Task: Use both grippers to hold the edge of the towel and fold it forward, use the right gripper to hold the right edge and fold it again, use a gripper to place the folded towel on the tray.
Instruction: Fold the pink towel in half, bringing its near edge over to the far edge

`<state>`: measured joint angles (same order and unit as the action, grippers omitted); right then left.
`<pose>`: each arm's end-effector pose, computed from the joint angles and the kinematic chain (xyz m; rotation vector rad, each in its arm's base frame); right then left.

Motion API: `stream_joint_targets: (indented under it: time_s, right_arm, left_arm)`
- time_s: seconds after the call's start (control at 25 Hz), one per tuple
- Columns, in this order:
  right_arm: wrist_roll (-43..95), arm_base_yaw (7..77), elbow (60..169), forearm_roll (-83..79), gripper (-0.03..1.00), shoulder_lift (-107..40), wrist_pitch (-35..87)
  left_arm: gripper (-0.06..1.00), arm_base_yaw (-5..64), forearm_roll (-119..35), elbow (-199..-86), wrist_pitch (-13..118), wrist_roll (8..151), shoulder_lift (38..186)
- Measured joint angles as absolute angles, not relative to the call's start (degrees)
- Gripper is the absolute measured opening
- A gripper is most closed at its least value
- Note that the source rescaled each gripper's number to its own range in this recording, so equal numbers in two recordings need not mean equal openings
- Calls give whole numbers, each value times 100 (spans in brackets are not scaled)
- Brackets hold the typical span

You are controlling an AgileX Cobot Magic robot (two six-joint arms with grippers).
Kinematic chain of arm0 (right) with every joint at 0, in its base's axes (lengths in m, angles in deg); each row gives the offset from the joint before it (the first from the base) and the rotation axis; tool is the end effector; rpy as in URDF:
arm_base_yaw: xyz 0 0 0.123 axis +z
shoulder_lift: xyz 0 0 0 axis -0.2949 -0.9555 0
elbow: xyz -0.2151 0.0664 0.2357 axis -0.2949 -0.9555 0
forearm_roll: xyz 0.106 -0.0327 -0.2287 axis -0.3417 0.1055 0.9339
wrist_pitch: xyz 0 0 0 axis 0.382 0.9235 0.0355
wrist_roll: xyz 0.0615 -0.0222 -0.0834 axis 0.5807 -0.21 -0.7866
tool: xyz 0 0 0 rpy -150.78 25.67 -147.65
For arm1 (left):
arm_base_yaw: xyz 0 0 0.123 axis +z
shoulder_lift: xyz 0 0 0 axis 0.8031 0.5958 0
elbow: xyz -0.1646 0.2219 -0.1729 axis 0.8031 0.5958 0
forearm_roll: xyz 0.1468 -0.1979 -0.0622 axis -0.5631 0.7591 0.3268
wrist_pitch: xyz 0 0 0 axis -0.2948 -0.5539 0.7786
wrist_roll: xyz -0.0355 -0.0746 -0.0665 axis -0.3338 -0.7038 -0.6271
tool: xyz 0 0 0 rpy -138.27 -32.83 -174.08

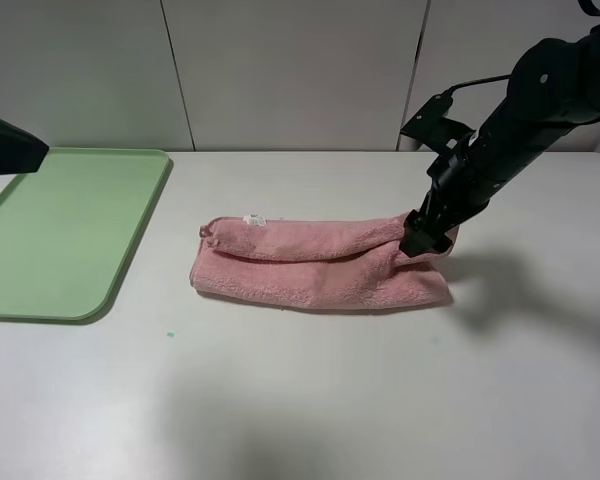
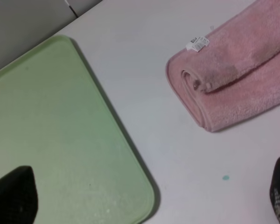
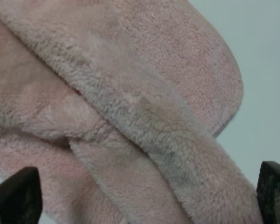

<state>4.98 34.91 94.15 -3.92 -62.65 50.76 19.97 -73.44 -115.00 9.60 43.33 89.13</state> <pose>0.3349 0.1176 0.1946 -1.2767 2.4858 0.0533 0.1403 -0.0640 0.3835 0.7107 2.1099 0.0320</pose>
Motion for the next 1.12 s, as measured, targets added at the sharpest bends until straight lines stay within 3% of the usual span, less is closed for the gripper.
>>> stream_joint_targets:
  time_s: [0.6, 1.12]
  right_arm:
    - [404, 3684, 9415, -548, 100, -6265, 5168]
    - [326, 4211, 9378, 175, 100, -6583, 4062]
  left_arm:
    - [100, 1997, -7344, -11500, 960, 4333, 8913]
    - [100, 1997, -7344, -11500, 960, 4333, 8913]
